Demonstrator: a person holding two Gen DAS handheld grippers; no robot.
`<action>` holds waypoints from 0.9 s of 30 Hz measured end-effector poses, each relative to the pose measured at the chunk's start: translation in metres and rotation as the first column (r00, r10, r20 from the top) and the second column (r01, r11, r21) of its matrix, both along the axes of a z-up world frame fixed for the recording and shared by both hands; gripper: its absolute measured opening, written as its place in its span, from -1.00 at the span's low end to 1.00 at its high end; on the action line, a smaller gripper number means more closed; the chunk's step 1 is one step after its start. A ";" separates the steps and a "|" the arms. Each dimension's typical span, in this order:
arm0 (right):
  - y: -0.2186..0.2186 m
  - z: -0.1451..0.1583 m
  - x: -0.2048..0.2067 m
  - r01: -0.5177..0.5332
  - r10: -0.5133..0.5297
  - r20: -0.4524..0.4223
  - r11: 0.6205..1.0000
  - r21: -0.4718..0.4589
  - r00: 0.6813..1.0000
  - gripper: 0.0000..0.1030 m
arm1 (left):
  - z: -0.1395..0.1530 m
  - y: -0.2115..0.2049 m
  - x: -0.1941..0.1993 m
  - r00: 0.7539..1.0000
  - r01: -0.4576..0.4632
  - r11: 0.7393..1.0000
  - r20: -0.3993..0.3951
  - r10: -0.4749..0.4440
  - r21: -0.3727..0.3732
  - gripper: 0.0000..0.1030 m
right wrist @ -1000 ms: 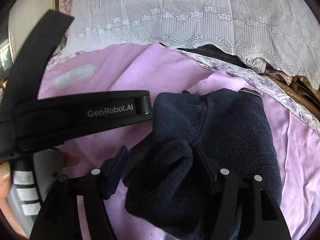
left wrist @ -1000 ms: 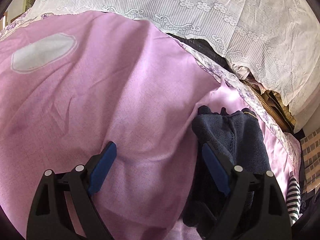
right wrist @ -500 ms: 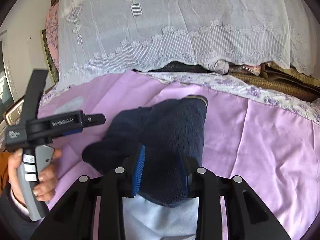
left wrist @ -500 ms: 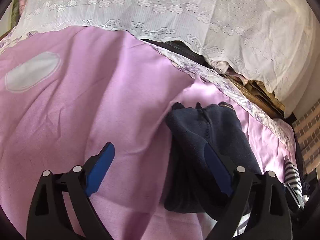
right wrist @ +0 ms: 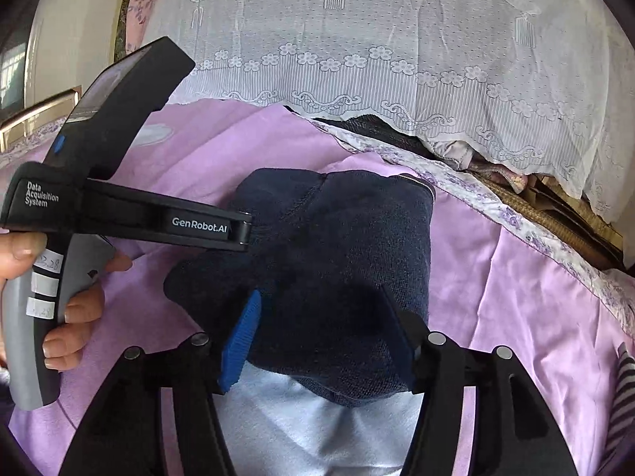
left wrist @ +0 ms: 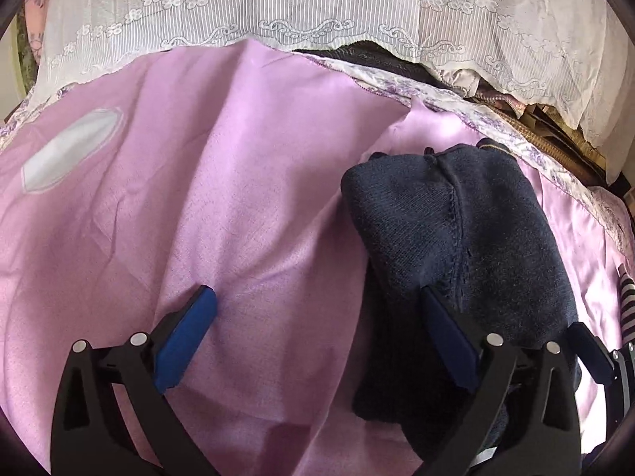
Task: Fold small clothes
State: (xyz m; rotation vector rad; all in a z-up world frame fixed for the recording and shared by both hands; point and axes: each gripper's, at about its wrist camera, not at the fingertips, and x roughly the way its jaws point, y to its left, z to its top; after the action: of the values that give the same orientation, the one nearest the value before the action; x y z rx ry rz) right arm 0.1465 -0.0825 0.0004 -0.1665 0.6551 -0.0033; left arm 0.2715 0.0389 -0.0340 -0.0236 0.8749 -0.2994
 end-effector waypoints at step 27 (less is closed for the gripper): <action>-0.143 -0.043 0.108 0.223 -0.103 -0.221 0.747 0.626 0.970 0.39 | -0.006 -0.043 -0.007 0.989 0.129 0.989 0.062 -0.134 0.076 0.92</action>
State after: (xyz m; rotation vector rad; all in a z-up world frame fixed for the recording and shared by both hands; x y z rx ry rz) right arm 0.2548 -0.2252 -0.0426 0.5781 0.8099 0.0702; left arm 0.2646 -0.0038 -0.0399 0.1101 0.8218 -0.3898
